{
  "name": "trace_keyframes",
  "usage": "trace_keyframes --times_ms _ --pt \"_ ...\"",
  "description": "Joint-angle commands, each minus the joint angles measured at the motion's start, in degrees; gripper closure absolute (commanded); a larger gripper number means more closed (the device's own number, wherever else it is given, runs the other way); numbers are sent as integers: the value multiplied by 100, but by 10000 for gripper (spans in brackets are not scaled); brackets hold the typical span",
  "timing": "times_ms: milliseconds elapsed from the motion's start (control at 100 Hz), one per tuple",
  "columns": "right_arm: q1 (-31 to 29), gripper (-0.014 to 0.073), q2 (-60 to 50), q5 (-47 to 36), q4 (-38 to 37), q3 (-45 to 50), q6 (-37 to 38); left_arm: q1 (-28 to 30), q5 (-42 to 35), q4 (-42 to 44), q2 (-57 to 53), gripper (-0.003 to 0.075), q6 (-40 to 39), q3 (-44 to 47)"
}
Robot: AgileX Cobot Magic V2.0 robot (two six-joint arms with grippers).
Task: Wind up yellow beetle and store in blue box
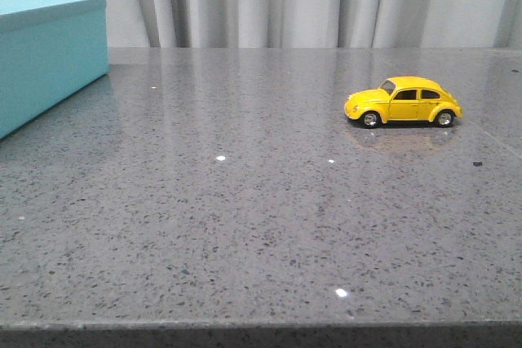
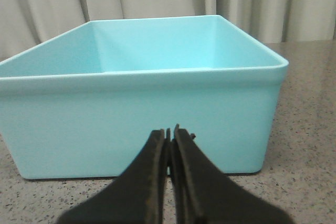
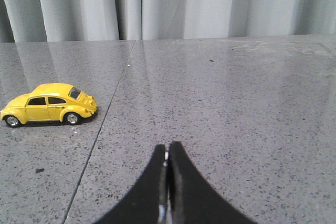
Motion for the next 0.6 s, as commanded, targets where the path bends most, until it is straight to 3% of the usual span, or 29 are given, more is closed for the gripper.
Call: trace_keyframes --times_ms 0,590 --pt "-31 661 -127 -461 -7 -98 6 -41 -438 -51 -178 739 -43 119" --pt "-31 661 -127 -461 -12 -98 6 -41 -566 -51 -178 739 -43 119"
